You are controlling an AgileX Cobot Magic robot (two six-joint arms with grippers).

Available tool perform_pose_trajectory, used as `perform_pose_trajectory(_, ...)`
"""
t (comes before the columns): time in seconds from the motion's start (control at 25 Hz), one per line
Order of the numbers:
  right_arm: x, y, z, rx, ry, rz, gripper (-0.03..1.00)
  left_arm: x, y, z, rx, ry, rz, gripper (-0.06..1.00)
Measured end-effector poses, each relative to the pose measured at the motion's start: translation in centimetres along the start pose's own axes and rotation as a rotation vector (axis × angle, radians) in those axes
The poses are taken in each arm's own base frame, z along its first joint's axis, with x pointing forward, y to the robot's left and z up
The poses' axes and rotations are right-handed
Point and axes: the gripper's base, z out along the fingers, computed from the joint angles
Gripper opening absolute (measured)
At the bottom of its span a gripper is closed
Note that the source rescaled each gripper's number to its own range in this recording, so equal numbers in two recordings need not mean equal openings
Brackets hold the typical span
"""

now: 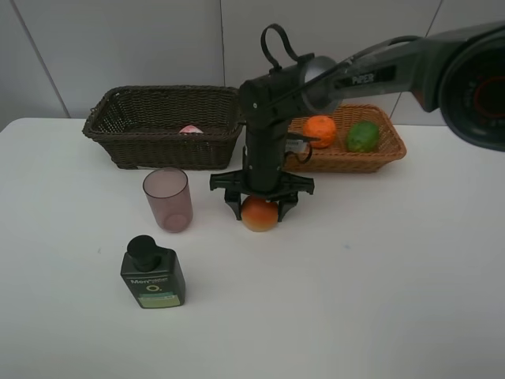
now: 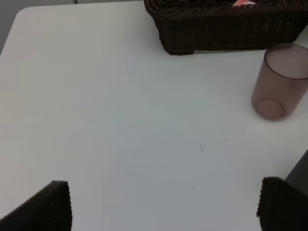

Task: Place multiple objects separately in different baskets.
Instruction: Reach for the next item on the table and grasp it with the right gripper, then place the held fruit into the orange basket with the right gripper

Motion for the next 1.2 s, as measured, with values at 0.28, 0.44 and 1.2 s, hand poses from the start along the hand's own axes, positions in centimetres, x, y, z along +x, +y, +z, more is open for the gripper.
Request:
perform_pose_trajectory(0.28,0.0,0.0,0.0,-0.002,0.002,0.003,0.45,0.0,0.0,0.0,0.0,0.0,0.0,1.0)
perform_pose_trajectory(0.44,0.0,0.0,0.0,-0.002,0.002,0.003,0.45,0.0,0.0,0.0,0.0,0.0,0.0,1.0)
perform_pose_trajectory(1.2,-1.8,0.8,-4.5,0.004,-0.01,-0.109,0.45,0.0,0.0,0.0,0.0,0.0,0.0,1.0)
